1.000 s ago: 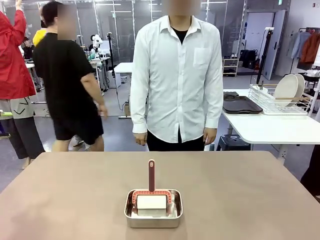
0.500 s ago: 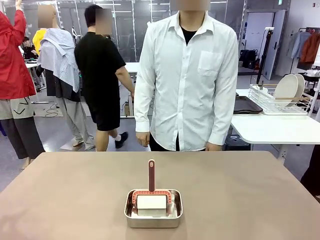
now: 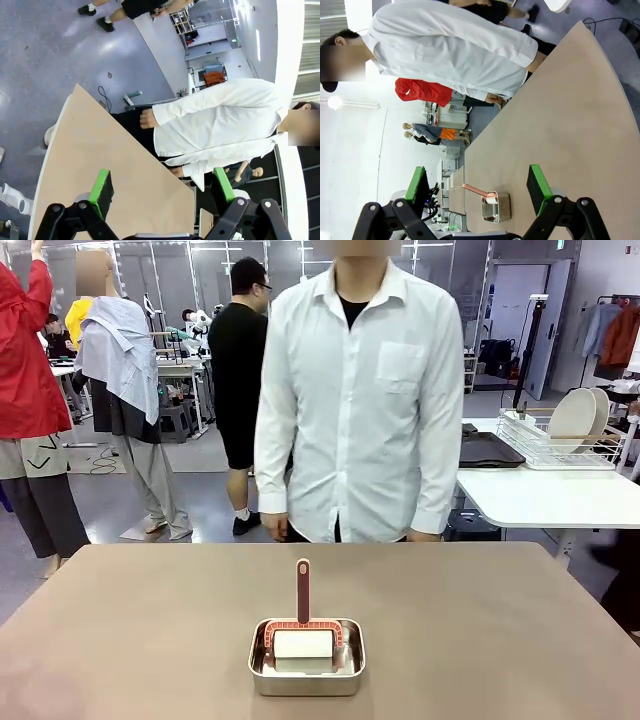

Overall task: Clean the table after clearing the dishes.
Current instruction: Place the Lint Roller back on top of the Airtight Container.

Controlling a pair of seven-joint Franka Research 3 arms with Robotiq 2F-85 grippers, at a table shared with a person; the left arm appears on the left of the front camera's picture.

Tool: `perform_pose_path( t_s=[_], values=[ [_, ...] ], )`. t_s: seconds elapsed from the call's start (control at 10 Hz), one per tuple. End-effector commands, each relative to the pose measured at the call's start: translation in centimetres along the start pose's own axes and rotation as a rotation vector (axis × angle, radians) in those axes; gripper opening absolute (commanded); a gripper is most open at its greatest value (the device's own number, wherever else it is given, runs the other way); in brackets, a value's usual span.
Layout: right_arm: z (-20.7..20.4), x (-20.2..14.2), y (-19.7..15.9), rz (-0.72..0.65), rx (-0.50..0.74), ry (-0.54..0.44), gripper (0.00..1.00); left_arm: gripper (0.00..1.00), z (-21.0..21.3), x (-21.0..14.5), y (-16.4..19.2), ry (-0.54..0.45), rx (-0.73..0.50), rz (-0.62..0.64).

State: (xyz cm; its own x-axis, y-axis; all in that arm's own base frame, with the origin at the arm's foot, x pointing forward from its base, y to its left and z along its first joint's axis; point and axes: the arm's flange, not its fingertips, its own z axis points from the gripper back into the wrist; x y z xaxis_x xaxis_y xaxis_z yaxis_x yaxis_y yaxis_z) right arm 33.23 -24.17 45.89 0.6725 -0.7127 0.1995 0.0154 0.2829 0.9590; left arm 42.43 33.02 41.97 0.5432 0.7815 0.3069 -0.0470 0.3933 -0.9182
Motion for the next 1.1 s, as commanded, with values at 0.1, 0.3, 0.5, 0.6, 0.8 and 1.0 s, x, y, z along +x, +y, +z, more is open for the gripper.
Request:
perform_pose_path(
  t_s=[0.1, 0.3, 0.5, 0.6, 0.8, 1.0],
  values=[
    [0.15, -0.06, 0.29, -0.007, 0.008, 0.000, 1.00, 1.00, 0.08, 0.16, -0.11, 0.000, -0.003, 0.001],
    [0.15, -0.06, 0.29, -0.007, 0.008, 0.000, 1.00, 1.00, 0.08, 0.16, -0.11, 0.000, -0.003, 0.001],
    [0.15, -0.06, 0.29, -0.007, 0.008, 0.000, 1.00, 1.00, 0.08, 0.16, -0.11, 0.000, -0.003, 0.001],
    [0.15, -0.06, 0.29, -0.007, 0.008, 0.000, 1.00, 1.00, 0.08, 0.16, -0.11, 0.000, -0.003, 0.001],
    [0.15, -0.06, 0.29, -0.007, 0.008, 0.000, 1.00, 1.00, 0.08, 0.16, -0.11, 0.000, -0.003, 0.001],
    [0.15, -0.06, 0.29, -0.007, 0.008, 0.000, 1.00, 1.00, 0.08, 0.16, -0.11, 0.000, -0.003, 0.001]
  ],
)
